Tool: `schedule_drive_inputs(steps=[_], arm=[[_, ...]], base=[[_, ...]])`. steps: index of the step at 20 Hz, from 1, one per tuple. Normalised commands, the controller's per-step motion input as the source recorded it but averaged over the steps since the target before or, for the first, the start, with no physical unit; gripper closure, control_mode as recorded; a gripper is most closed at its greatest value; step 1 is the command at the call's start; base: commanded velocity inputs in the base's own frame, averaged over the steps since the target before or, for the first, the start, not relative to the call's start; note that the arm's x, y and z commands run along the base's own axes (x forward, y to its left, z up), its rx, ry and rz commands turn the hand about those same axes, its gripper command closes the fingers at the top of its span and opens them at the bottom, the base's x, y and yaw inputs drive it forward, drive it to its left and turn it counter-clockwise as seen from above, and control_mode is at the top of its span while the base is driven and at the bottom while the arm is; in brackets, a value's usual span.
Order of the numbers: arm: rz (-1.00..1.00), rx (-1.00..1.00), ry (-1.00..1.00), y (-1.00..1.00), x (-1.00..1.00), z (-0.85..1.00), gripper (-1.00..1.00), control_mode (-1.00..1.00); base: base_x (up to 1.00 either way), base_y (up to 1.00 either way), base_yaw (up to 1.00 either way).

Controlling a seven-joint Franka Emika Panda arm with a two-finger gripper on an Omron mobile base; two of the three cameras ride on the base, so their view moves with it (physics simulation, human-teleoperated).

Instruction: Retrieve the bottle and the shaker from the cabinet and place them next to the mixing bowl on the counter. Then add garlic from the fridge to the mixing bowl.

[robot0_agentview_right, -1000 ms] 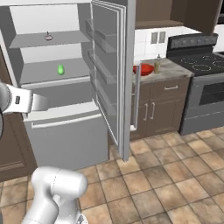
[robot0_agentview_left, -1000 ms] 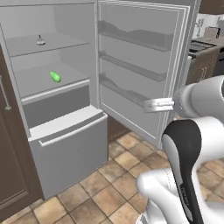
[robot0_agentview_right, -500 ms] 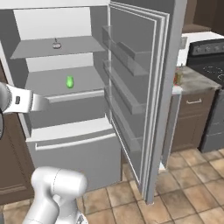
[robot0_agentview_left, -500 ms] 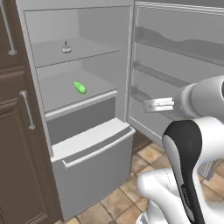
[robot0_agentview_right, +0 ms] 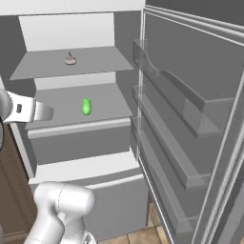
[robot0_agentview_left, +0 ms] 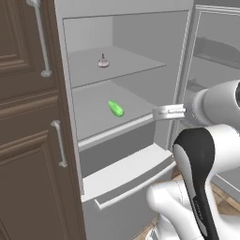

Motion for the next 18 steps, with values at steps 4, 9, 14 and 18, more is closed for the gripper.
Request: schedule_drive_inputs(steps=[4, 9, 14, 18], arm=[[0.00, 0.00, 0.00, 0.00, 0.00, 0.00, -1.00, 1.00], [0.00, 0.00, 0.00, 0.00, 0.00, 0.00, -1.00, 1.00], [0.00, 0.00, 0.00, 0.00, 0.00, 0.00, -1.00, 1.00], [0.00, 0.00, 0.00, 0.00, 0.00, 0.00, -1.00, 1.00]], base=[[0.35, 0.08, 0.11], [0.02, 0.00, 0.00], [0.00, 0.00, 0.00], [0.00, 0.00, 0.00]])
